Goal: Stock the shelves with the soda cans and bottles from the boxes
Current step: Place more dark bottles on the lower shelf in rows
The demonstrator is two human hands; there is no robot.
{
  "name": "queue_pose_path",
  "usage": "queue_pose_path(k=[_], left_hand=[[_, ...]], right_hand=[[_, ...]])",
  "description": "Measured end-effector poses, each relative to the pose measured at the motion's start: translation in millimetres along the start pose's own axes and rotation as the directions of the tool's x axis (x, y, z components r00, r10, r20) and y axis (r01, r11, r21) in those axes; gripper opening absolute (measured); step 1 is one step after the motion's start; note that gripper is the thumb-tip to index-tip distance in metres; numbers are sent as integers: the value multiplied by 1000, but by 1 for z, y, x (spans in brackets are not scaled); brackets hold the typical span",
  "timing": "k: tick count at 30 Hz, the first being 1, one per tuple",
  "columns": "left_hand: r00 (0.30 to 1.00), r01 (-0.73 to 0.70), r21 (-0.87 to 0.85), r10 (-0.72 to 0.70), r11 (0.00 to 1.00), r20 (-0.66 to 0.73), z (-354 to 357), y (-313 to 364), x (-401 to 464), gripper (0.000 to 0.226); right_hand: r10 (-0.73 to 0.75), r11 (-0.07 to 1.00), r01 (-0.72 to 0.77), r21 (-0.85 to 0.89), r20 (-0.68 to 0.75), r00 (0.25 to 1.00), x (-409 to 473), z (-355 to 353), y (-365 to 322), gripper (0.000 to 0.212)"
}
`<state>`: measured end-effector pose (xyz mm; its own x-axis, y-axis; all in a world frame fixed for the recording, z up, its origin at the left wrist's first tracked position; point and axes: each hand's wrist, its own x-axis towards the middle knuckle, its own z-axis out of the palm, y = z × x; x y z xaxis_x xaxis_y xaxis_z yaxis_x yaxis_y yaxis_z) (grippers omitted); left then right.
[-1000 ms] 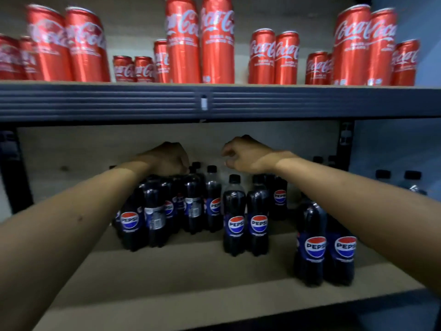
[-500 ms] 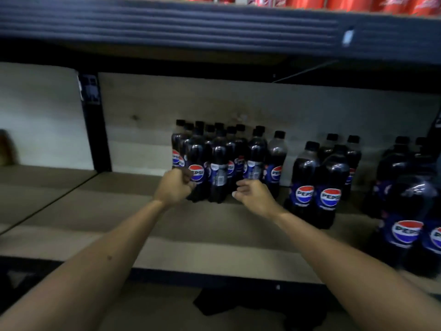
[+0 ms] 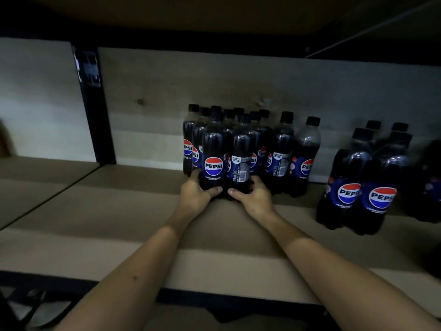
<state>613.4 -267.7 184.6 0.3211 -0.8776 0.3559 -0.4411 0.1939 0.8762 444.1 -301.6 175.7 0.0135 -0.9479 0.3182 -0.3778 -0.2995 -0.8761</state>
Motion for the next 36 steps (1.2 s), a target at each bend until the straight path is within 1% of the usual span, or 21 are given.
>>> queue_pose_path(k=[2,6,8,11,15,18,20,22,24,29,32,36], left_hand=[[1000,5,-8,-5,1000,4,-1,-1,-2,69],[1000,-16,-20,16,1000,-8,-6,0,-11,68],[1000,-14,-38,13,999,-13,-14,-2,-20,66],[1000,10,-68,-11,998,-19,-33,-4,-37,58],[995,83,-119,-90,989,-49,-76,-9,-63,55],[990,102,-71,-109,992,-94,-121,-19,-83,45],[985,95,-3,-95,995,-145,-153,-27,-94,41],[973,125,41,-114,991,-203,-184,-34,-107,45],[958,157,43,-142,987,-249,-213,-40,-119,50],[925,203,65,-170,977,-339,-268,-48,-141,58],[905,234,117,-172,965,-389,-287,-51,-145,56],[901,246,170,-160,954,-402,-299,-55,-140,49]], right_hand=[[-9,1000,9,4,-10,1000,-1,-1,1,56],[-45,999,45,-12,27,999,-9,-6,0,54],[-76,997,77,-9,73,994,-18,-6,-4,52],[-108,993,100,58,151,983,-37,0,-11,54],[-160,983,131,126,265,951,-68,21,-35,54],[-170,977,111,182,348,922,-93,50,-57,51],[-170,970,84,227,394,903,-108,73,-71,60],[-174,967,66,247,446,878,-123,96,-86,69],[-181,965,59,255,491,852,-137,120,-100,71],[-219,963,91,255,533,817,-161,171,-134,53],[-235,961,115,251,523,819,-167,193,-148,48],[-257,961,155,230,523,812,-168,208,-154,46]])
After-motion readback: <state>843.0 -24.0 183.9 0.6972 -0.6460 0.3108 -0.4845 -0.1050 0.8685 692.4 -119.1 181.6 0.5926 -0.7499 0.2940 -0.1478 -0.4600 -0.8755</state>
